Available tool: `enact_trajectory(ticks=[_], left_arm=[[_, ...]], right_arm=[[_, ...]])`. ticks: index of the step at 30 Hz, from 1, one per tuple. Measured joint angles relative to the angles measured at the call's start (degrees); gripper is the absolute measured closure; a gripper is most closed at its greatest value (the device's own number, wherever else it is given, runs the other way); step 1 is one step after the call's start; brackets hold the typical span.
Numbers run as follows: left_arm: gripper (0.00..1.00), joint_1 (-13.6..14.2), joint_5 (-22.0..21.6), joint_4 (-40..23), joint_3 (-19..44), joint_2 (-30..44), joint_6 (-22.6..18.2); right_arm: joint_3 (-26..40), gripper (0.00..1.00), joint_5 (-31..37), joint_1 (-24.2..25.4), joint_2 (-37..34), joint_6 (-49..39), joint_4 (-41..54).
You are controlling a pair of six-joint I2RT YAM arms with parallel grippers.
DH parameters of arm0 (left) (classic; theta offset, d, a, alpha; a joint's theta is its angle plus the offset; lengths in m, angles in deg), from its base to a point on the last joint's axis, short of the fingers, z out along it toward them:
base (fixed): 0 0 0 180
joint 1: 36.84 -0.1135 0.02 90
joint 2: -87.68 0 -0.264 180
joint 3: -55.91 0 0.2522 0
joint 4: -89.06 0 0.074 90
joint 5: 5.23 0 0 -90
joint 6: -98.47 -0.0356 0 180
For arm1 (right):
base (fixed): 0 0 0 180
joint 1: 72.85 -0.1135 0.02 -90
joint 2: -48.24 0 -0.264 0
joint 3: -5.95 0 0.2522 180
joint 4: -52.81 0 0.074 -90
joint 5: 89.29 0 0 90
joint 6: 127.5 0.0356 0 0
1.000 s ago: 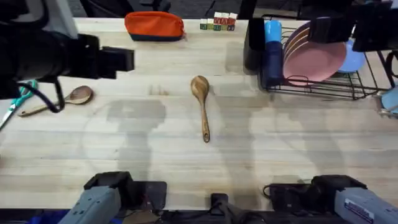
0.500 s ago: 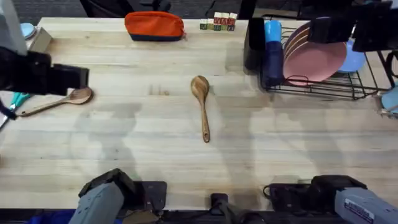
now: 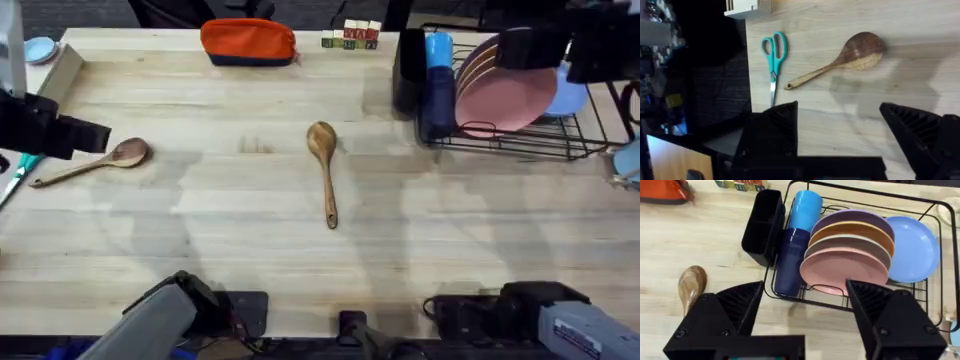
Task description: Pick up the spoon on the table one by one and put them onto the rack
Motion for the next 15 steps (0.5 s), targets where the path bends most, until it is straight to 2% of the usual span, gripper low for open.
enact_trajectory(ticks=[11,15], left_arm=[[0.004,-1.87,-0.66,6.31,0.00,7.72,-8.40],[0.004,-4.15,1.91,6.74,0.00,11.04,-11.31]], right_arm=[[0.00,0.009,0.00,0.00,-0.01,-0.01,0.50],[0.00,0.009,0.00,0.00,0.00,0.01,0.50]])
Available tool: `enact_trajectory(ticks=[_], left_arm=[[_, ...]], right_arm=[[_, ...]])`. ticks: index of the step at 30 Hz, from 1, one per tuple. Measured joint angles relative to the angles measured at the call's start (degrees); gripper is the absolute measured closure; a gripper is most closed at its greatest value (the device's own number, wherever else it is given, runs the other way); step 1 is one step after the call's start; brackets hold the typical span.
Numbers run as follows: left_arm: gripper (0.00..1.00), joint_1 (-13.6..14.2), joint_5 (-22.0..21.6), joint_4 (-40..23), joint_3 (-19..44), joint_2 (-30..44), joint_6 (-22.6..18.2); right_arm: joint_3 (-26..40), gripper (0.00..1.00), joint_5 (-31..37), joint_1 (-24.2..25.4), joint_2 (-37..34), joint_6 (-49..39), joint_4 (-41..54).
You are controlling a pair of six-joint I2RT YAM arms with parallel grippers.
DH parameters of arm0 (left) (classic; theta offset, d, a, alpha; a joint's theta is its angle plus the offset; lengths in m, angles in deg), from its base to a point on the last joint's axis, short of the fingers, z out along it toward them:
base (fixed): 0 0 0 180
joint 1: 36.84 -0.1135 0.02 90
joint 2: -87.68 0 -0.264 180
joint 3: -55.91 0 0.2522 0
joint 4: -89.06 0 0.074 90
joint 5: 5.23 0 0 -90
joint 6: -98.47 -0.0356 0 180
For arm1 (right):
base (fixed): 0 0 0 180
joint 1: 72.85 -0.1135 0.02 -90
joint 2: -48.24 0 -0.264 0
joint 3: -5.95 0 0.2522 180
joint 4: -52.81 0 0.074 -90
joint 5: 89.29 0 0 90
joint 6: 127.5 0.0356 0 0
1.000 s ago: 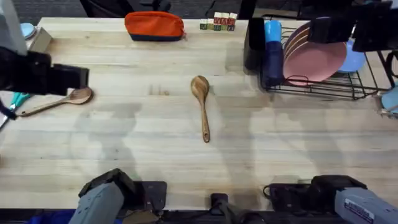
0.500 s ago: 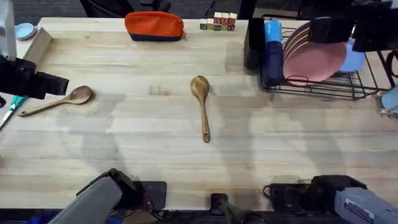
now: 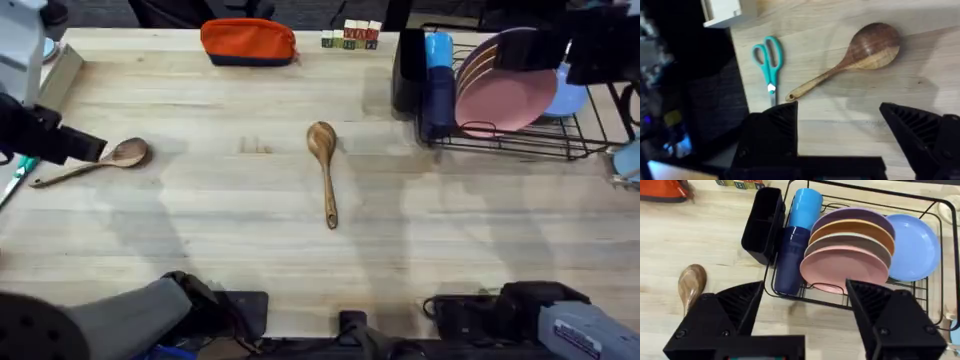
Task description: Pick up the spoon on the table one by one and put them onto the rack
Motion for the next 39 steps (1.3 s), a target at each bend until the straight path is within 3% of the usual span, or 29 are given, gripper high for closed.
enact_trajectory(ticks=[9,13,17,27,39], left_arm=[[0.004,-6.94,10.75,0.88,0.00,5.16,-7.59],[0.004,-8.14,13.31,6.35,0.00,9.88,-10.10],[0.004,-8.13,12.14,9.06,0.00,12.56,-10.59],[0.004,-8.14,10.26,8.13,0.08,14.64,-10.79],[0.004,-8.14,9.77,11.66,0.22,23.98,-10.96]], right_arm=[[0.00,0.009,0.00,0.00,0.00,-0.02,0.04],[0.00,0.009,0.00,0.00,0.00,-0.02,0.38],[0.00,0.009,0.00,0.00,0.00,-0.02,1.53],[0.00,0.009,0.00,0.00,0.00,-0.02,3.04],[0.00,0.009,0.00,0.00,0.00,-0.02,3.04]])
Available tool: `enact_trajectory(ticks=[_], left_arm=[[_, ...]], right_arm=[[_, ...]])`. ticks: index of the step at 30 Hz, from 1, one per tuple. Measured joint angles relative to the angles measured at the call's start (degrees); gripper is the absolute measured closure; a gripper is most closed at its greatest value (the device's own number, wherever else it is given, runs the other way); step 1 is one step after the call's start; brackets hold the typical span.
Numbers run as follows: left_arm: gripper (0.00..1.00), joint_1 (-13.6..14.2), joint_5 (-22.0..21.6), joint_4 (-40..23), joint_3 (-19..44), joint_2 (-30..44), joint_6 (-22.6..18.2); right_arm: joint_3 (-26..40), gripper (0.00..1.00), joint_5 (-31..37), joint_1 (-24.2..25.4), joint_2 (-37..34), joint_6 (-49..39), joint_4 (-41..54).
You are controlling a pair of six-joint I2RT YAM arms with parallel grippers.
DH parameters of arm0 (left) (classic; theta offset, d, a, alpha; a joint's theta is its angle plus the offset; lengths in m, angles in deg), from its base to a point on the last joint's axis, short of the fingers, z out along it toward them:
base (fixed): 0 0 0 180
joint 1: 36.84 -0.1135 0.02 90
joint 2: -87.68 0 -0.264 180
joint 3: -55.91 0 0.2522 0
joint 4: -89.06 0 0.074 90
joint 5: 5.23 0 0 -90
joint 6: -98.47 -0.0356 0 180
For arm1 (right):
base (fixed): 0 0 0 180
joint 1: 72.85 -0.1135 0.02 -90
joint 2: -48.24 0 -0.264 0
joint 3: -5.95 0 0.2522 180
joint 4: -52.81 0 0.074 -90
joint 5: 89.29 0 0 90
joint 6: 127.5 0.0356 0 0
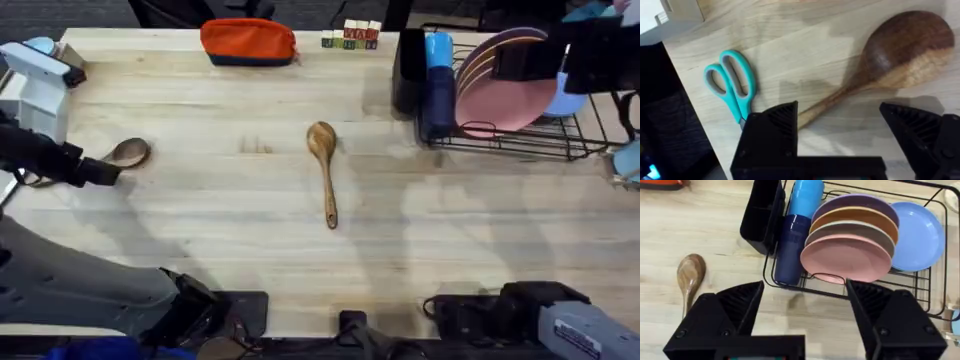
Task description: Pick up the spoon on the table one by one and put them onto the rack
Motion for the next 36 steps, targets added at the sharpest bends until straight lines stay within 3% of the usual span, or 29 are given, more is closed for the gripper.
enact_trajectory(ticks=[8,29,36], left_arm=[[0.004,0.00,1.51,2.97,0.23,1.80,0.00],[0.004,-1.11,5.06,0.01,3.99,5.77,0.06],[0.004,-1.37,5.16,-0.84,4.50,6.21,2.99]], right_arm=[[0.00,0.009,0.00,0.00,0.00,0.00,-0.07],[0.00,0.009,0.00,0.00,0.00,0.00,-0.11],[0.00,0.009,0.00,0.00,0.00,0.02,-0.11]])
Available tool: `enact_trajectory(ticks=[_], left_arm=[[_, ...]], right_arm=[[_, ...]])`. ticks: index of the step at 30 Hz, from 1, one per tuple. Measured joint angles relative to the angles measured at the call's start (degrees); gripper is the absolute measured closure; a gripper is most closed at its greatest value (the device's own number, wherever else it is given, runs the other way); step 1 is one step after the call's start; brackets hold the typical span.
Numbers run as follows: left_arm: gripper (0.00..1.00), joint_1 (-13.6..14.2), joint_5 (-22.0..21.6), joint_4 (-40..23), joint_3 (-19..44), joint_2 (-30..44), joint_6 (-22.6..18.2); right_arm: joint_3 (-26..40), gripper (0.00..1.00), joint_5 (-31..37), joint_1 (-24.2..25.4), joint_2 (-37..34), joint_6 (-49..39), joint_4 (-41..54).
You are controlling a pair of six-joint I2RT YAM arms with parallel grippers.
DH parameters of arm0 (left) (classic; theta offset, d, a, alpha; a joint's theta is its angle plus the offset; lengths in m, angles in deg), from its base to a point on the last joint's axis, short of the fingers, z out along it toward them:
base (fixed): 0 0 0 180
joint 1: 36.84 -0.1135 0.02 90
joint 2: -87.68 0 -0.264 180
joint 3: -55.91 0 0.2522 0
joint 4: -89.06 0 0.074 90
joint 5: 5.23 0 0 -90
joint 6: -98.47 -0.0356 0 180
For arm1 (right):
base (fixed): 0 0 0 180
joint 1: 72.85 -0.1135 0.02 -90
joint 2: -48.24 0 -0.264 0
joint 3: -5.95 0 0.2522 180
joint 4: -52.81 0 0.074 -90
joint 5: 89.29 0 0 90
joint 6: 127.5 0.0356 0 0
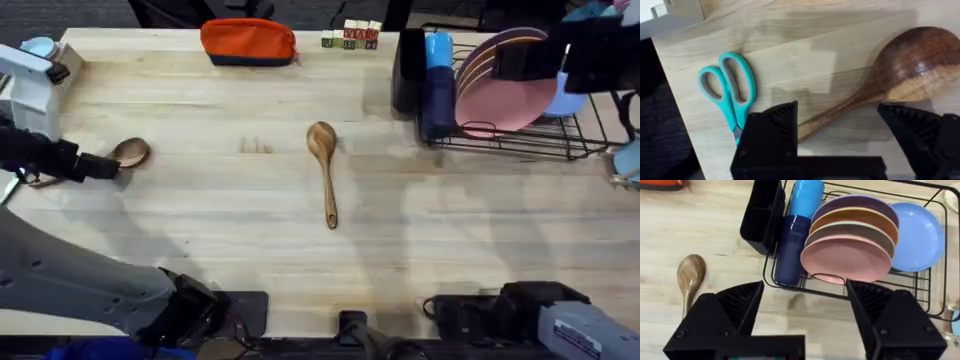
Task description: Pick up the spoon on the table one by one and put them onto the rack
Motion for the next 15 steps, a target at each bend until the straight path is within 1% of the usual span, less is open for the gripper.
enact_trajectory(ticks=[5,15], left_arm=[[0.004,-0.22,0.01,-0.16,0.09,0.09,2.05],[0.004,-0.56,0.91,-0.22,0.46,0.97,3.09]], right_arm=[[0.00,0.008,0.00,0.00,0.00,-0.02,-0.02],[0.00,0.009,0.00,0.00,0.00,-0.02,-0.02]])
